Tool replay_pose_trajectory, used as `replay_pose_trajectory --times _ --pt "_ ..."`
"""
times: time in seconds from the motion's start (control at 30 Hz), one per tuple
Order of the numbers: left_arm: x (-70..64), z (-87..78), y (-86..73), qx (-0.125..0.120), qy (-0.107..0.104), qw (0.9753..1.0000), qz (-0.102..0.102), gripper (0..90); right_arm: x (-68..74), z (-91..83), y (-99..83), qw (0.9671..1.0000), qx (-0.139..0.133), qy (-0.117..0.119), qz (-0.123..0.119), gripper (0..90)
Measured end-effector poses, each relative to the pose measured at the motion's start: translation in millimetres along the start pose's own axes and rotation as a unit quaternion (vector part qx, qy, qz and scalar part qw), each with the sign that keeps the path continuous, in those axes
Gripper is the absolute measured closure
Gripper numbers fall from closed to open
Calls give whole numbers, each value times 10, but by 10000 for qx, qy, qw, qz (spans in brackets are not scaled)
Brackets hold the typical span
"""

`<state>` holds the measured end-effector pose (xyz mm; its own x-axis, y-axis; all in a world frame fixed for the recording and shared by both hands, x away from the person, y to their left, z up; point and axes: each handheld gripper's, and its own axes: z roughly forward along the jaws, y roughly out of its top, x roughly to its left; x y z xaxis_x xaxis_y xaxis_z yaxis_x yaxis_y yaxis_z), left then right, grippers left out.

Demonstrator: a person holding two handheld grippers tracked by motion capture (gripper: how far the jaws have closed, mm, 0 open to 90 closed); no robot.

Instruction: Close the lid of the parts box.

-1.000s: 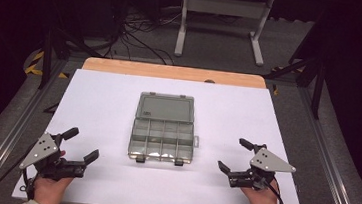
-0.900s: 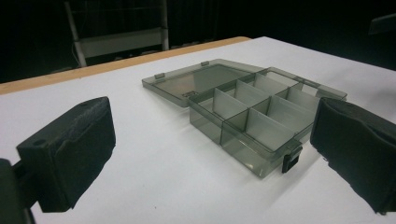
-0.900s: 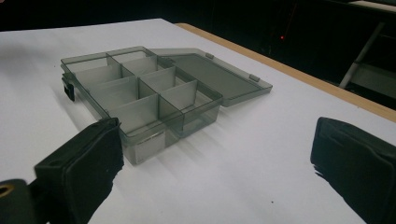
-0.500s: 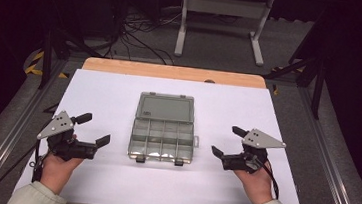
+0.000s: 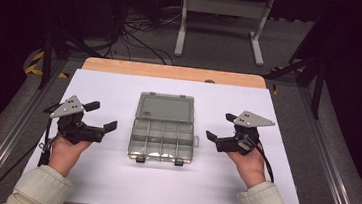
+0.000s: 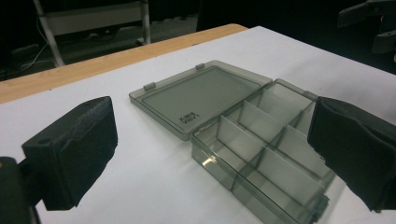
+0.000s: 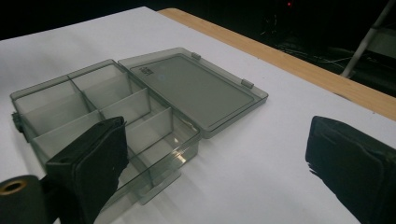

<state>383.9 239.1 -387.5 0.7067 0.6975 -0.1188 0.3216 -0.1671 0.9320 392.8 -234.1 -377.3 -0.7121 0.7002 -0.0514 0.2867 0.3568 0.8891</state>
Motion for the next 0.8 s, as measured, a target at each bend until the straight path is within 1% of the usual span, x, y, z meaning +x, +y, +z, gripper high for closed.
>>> replay_pose_trajectory --times 0.1,0.17,0.27,0.3,0.33,0.37,0.5,0.53,0.6,0.63,0.7,0.77,0.8 --pt "62 80 58 104 42 9999 55 29 -55 71 46 10000 42 7 9 66" --pt "88 118 94 84 52 9999 42 29 -104 137 68 10000 94 -2 27 66" --pt "120 175 154 122 80 9999 91 29 -164 230 87 9999 141 -12 51 68" --pt "125 196 166 95 69 9999 65 29 -179 255 89 9999 153 2 69 68" --pt "132 216 181 107 35 9999 32 29 -194 283 93 9998 192 2 78 68" --pt "144 241 191 82 40 9999 80 31 -208 314 99 9997 222 -12 90 68" --pt "156 300 212 173 44 9998 94 35 -241 376 130 9996 260 10 102 68" --pt "170 334 221 190 62 9997 129 35 -248 388 139 9996 258 1 98 71" --pt "180 373 223 195 62 9998 78 36 -288 449 162 9996 277 8 115 73" --pt "196 395 226 192 69 9998 73 36 -288 449 162 9996 277 8 115 73" --pt "232 442 224 243 95 9997 28 38 -321 498 173 9994 294 2 154 75" --pt "259 481 220 267 99 9996 -63 37 -348 545 183 9993 325 -3 177 76" --pt "280 496 219 261 121 9996 -56 35 -357 566 188 9993 336 -13 167 83"
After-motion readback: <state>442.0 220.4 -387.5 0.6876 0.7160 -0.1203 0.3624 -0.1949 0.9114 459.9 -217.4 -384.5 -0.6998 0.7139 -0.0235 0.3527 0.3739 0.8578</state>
